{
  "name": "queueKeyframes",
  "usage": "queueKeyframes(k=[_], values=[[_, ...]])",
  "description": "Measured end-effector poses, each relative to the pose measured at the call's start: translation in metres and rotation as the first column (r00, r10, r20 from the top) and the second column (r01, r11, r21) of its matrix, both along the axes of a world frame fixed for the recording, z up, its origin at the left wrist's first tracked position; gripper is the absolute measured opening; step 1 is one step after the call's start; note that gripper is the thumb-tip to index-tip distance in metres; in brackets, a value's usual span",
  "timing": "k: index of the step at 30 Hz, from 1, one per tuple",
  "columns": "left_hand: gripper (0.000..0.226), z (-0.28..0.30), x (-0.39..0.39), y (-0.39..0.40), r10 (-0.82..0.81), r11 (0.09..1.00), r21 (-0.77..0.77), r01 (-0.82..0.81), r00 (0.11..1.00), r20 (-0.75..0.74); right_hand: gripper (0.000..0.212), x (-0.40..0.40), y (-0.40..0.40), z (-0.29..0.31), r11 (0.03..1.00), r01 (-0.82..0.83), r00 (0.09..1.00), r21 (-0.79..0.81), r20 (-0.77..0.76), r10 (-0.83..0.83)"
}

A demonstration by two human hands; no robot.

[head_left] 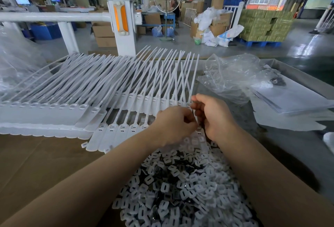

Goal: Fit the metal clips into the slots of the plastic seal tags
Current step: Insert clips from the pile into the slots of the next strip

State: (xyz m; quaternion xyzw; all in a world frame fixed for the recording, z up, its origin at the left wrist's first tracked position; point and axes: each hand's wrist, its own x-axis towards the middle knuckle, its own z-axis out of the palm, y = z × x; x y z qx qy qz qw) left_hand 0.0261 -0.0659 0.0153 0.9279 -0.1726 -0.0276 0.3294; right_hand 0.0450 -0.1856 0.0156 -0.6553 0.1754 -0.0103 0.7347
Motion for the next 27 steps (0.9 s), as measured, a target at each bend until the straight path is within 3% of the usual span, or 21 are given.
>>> queueKeyframes(k=[12, 20, 27], values=[[0.023, 0.001, -0.005, -0.006, 0.049, 0.996, 0.077, -0.054, 0.997, 0.059, 0.014, 0.002, 0.000, -0.003, 1.000, 0.006, 1.000, -0.002, -0.012, -0.006], [0.012, -0.003, -0.003, -0.007, 0.076, 0.994, 0.067, -0.081, 0.994, 0.084, 0.014, 0.004, -0.002, -0.005, 1.000, 0.001, 1.000, -0.002, -0.011, -0.001], [0.017, -0.007, 0.004, 0.009, -0.085, 0.996, -0.025, 0.089, 0.986, 0.144, 0.013, 0.006, -0.005, -0.005, 0.999, 0.006, 1.000, 0.047, 0.009, -0.006]])
